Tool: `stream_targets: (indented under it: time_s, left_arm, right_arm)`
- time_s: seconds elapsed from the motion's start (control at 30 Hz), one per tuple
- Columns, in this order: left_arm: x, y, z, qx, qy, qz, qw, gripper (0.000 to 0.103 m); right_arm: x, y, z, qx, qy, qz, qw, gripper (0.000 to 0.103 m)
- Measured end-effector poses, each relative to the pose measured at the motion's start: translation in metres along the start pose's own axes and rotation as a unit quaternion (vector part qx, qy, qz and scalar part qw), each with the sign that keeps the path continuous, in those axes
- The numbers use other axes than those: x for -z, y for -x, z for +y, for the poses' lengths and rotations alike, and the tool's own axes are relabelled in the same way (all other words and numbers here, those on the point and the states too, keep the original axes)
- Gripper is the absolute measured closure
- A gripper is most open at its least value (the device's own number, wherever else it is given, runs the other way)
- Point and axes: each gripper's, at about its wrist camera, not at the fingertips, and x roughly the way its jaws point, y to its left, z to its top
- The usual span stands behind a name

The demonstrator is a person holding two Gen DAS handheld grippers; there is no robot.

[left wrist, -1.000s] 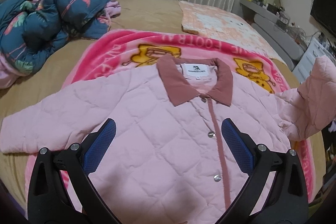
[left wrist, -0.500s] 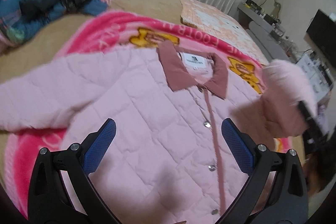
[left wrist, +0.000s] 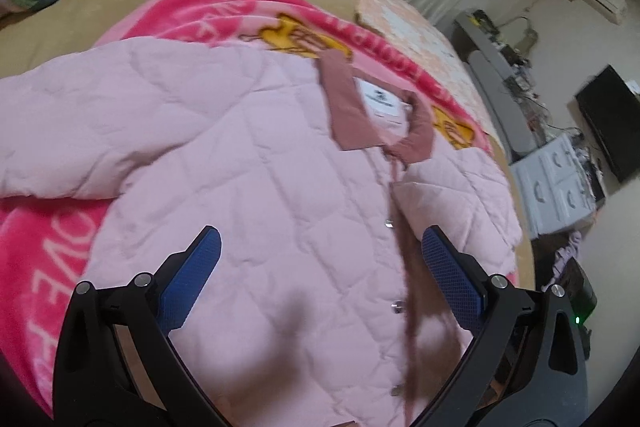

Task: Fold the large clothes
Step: 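Fold the held sleeve across the jacket front and open the right tool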

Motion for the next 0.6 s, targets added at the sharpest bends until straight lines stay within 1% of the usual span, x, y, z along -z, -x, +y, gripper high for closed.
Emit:
stream_targets:
  time_s: [0.03, 0.07, 0.1, 0.13, 0.17, 0.23, 0.27, 0.3, 0.33, 0.37, 0.43, 0.5, 0.57, 0.6]
  left_arm:
    - [0.001, 0.001, 0.005, 0.0, 0.008, 0.0, 1.0, 0.009]
    - [0.001, 0.002, 0.008, 0.002, 0.014, 0.0, 0.9999, 0.009]
    - [0.001, 0.003, 0.011, 0.004, 0.021, 0.001, 0.9998, 0.009]
    - [0.002, 0.004, 0.013, 0.005, 0.025, 0.001, 0.9997, 0.009]
    - [0.003, 0.005, 0.014, 0.004, 0.025, 0.001, 0.9997, 0.009]
    - [0.006, 0.005, 0.01, 0.002, 0.019, 0.004, 0.9998, 0.009]
    - [0.008, 0.005, 0.005, 0.004, 0.013, 0.007, 0.9999, 0.009]
    - [0.009, 0.005, 0.001, 0.008, 0.009, 0.009, 0.9999, 0.009]
    - [0.009, 0.004, -0.003, 0.01, 0.005, 0.01, 0.9999, 0.009]
    - [0.011, 0.003, -0.01, 0.013, -0.001, 0.012, 0.9998, 0.009]
    - [0.012, 0.0, -0.024, 0.015, -0.016, 0.017, 0.9996, 0.009]
    - [0.014, -0.002, -0.041, 0.015, -0.033, 0.018, 0.9992, 0.009]
    - [0.016, -0.003, -0.051, 0.02, -0.038, 0.021, 0.9989, 0.009]
    - [0.017, -0.002, -0.053, 0.02, -0.038, 0.021, 0.9988, 0.009]
  right_arm:
    - [0.002, -0.001, 0.003, -0.003, 0.007, 0.006, 1.0, 0.076]
    - [0.002, 0.0, 0.005, -0.005, 0.011, 0.009, 1.0, 0.074]
    - [0.004, 0.0, 0.007, -0.01, 0.014, 0.015, 1.0, 0.065]
    - [0.006, 0.0, 0.008, -0.012, 0.014, 0.02, 1.0, 0.06]
    - [0.007, 0.002, 0.008, -0.016, 0.012, 0.023, 1.0, 0.058]
    - [0.01, 0.007, 0.008, -0.029, 0.001, 0.026, 0.999, 0.045]
    - [0.01, 0.011, 0.006, -0.033, -0.006, 0.026, 0.999, 0.041]
    - [0.012, 0.018, 0.003, -0.039, -0.016, 0.024, 0.999, 0.036]
    - [0.015, 0.028, -0.002, -0.043, -0.03, 0.012, 0.999, 0.03]
    - [0.016, 0.034, -0.006, -0.045, -0.04, 0.006, 0.998, 0.027]
    - [0.021, 0.052, -0.02, -0.039, -0.082, -0.012, 0.996, 0.019]
    - [0.027, 0.065, -0.039, -0.033, -0.133, -0.035, 0.99, 0.018]
    - [0.033, 0.072, -0.058, -0.038, -0.188, -0.052, 0.98, 0.02]
    - [0.033, 0.071, -0.066, -0.044, -0.208, -0.054, 0.976, 0.033]
